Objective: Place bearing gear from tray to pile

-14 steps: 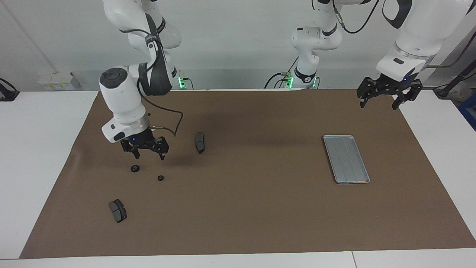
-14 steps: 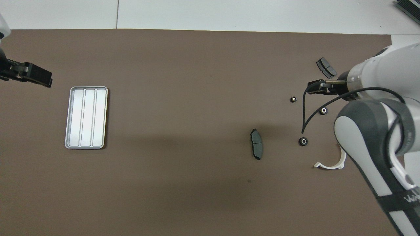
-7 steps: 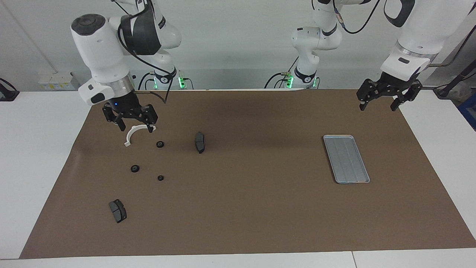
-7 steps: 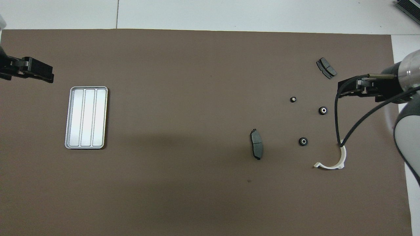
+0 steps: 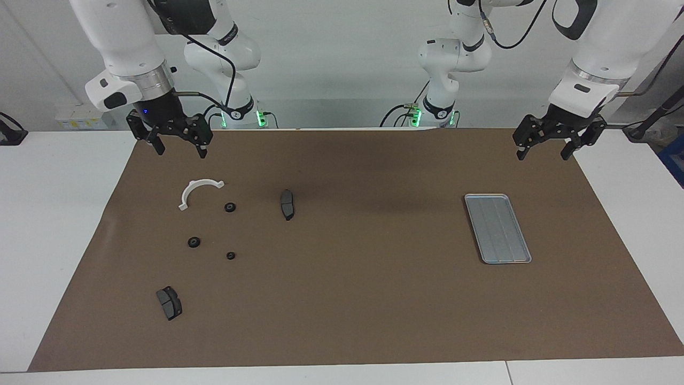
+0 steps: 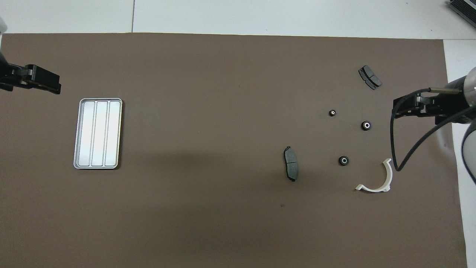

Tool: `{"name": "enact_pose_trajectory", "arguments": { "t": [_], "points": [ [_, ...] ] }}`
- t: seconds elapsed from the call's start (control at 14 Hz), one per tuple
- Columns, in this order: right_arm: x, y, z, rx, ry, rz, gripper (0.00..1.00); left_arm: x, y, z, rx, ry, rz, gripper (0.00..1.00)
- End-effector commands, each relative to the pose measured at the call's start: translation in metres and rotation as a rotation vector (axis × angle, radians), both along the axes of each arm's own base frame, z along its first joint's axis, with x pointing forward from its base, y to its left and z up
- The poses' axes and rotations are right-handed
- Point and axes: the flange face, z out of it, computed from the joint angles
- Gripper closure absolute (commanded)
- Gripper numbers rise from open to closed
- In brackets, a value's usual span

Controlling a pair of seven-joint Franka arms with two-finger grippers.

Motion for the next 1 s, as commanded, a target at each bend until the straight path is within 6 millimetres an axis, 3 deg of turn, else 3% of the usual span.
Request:
{"name": "enact_pose_trajectory", "arguments": {
  "t": [0.0, 0.93],
  "points": [
    [-0.0135, 0.0018, -0.0036, 0.023, 0.02, -0.001, 0.0, -0.0001, 0.0034, -0.0011, -0.018, -0.008, 0.015, 0.0],
    [-0.0162, 0.0026, -0.0074, 0.023, 0.025, -0.002, 0.0, 0.0, 0.0033, -0.0002, -0.018, -0.011, 0.015, 0.0]
  ]
}}
